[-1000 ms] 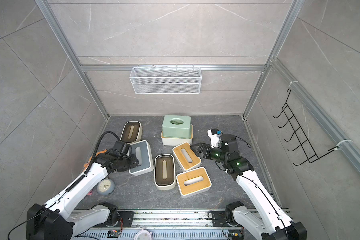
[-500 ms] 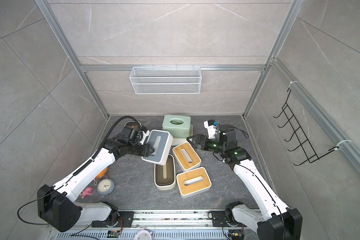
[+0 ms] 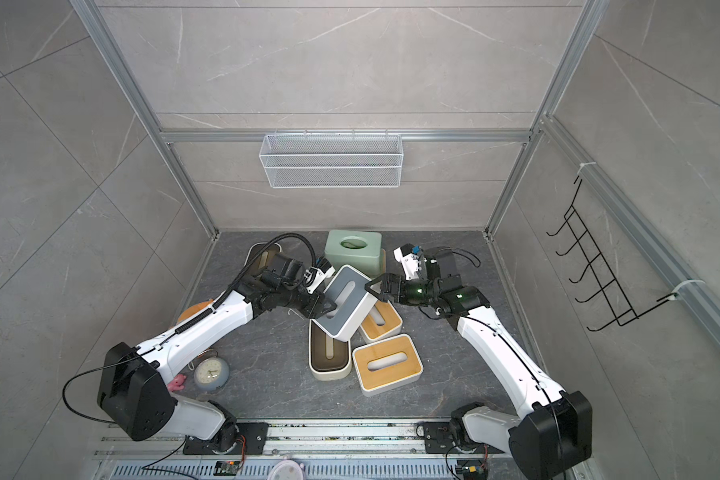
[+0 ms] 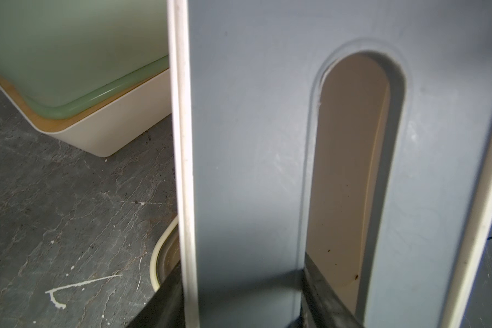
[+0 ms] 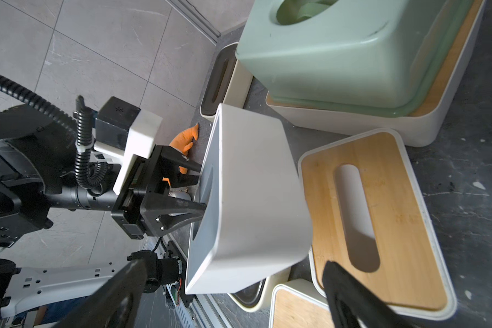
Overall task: Stack the tissue boxes
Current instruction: Place the tissue box at the tissue box.
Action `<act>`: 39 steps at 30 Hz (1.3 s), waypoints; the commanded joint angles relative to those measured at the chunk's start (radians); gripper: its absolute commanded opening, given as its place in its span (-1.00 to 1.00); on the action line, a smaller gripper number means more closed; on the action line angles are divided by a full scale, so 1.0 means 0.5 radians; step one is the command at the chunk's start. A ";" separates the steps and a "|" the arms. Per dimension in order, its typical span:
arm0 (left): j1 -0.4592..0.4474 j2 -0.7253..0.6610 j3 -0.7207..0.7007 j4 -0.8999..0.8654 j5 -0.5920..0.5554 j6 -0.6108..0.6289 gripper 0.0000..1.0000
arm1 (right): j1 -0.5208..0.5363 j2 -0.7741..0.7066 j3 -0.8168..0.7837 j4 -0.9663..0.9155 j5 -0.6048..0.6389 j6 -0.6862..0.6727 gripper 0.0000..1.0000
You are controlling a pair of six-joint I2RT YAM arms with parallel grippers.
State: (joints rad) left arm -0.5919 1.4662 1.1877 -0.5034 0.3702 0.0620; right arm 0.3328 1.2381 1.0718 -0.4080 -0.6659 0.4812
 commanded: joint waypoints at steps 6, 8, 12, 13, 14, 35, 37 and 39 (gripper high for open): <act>-0.034 -0.089 -0.065 0.372 0.159 0.139 -0.50 | 0.022 0.105 0.069 -0.052 -0.055 -0.005 1.00; -0.040 -0.107 -0.092 0.388 0.166 0.182 -0.50 | 0.023 0.124 0.086 -0.053 -0.077 0.006 1.00; -0.047 -0.101 -0.116 0.370 0.160 0.238 -0.50 | 0.023 0.118 0.090 -0.023 -0.128 0.051 1.00; -0.052 -0.096 -0.116 0.364 0.157 0.251 -0.50 | 0.022 0.115 0.090 -0.025 -0.141 0.054 1.00; -0.053 -0.092 -0.118 0.364 0.151 0.257 -0.50 | 0.022 0.111 0.090 -0.028 -0.152 0.053 1.00; -0.080 -0.081 -0.179 0.374 0.124 0.376 -0.50 | 0.026 0.144 0.090 0.009 -0.254 0.159 0.61; -0.084 -0.076 -0.183 0.375 0.119 0.378 -0.50 | 0.027 0.146 0.084 0.012 -0.251 0.165 0.60; -0.086 -0.073 -0.182 0.377 0.117 0.382 -0.50 | 0.026 0.146 0.079 0.017 -0.254 0.174 0.58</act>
State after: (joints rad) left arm -0.6193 1.4544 1.0988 -0.3611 0.4026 0.2142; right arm 0.3382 1.3075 1.0866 -0.4377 -0.7341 0.5522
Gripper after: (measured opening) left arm 0.500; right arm 0.791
